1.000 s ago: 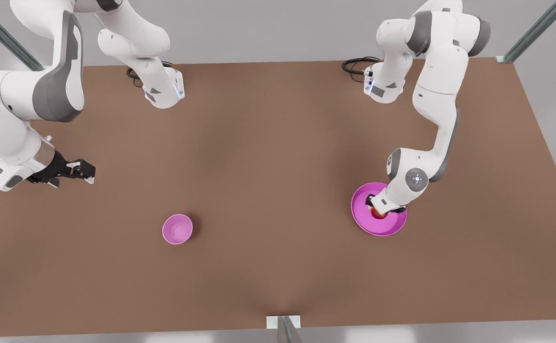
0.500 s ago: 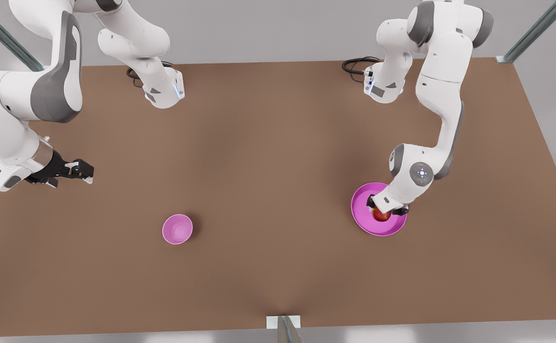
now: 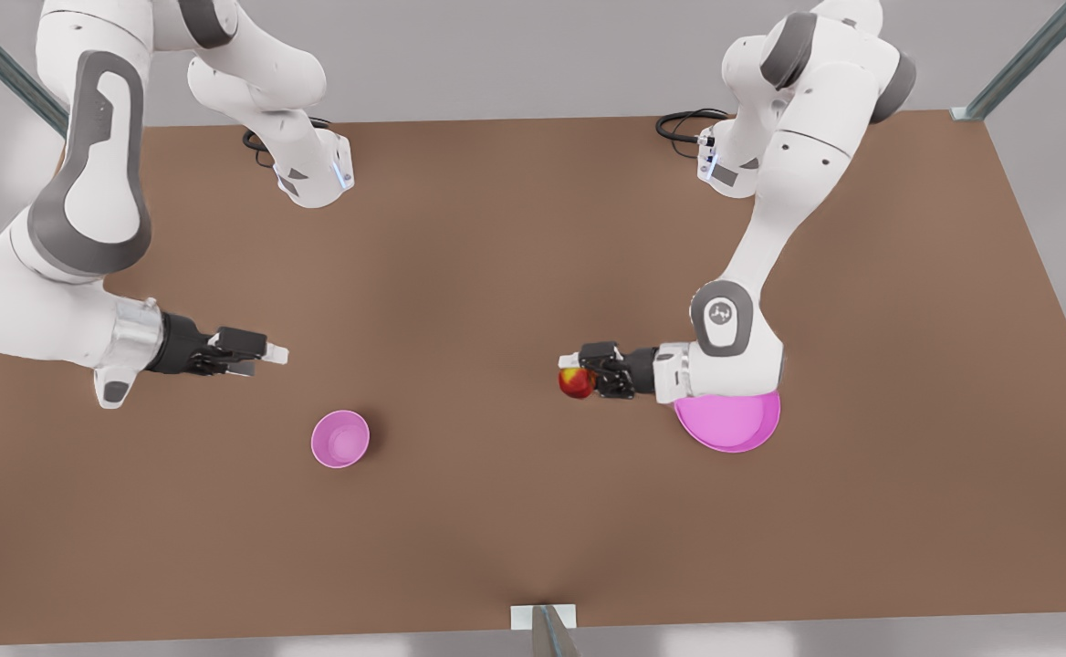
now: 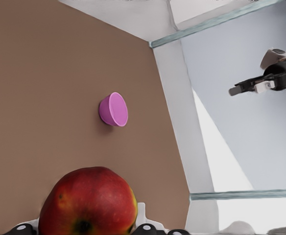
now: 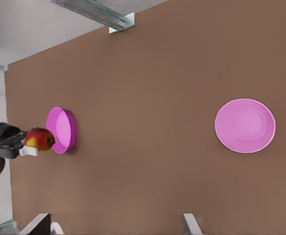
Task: Use the left arm to pick up the apple from the plate, transfer it to the gripper of the right arm, and then use the right arm to place it into the bowl
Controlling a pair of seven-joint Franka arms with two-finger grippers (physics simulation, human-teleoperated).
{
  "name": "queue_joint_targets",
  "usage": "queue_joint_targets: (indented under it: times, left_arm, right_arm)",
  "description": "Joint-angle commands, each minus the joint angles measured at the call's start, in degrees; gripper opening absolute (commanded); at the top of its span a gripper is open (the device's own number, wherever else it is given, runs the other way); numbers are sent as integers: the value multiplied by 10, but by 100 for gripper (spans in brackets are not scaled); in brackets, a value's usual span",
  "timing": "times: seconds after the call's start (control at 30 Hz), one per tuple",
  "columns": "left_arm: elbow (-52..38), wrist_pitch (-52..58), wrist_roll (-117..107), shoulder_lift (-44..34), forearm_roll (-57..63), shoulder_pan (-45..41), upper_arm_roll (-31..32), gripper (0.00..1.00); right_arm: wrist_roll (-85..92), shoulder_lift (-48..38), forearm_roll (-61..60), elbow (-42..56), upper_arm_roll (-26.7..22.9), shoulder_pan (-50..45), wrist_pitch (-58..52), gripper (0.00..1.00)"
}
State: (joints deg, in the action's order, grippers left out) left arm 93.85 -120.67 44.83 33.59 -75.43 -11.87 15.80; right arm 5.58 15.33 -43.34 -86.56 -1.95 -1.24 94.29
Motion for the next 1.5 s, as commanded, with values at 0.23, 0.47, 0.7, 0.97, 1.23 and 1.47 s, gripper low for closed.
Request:
queue_joint_targets:
  times: [0.23, 0.47, 0.7, 0.97, 1.23, 1.47]
  left_arm:
    - [-20, -38, 925, 46, -234, -51, 6, 67]
    - [-82, -64, 1002, 85, -280, -90, 11, 67]
    - [-83, -64, 1004, 100, -288, -98, 12, 67]
    - [-90, -73, 1008, 107, -294, -98, 20, 67]
    - [-97, -85, 1010, 113, -294, -102, 28, 67]
    - [-97, -90, 1015, 117, -294, -105, 28, 67]
  right_arm:
    - [219, 88, -385, -97, 33, -7, 25, 100]
    - [334, 136, -447, -81, 50, -27, 40, 100]
    - [394, 175, -460, -73, 65, -57, 40, 100]
    - [425, 202, -455, -77, 65, -95, 76, 100]
    - [405, 202, -453, -78, 65, -121, 101, 100]
    - [339, 201, -452, -84, 70, -134, 101, 100]
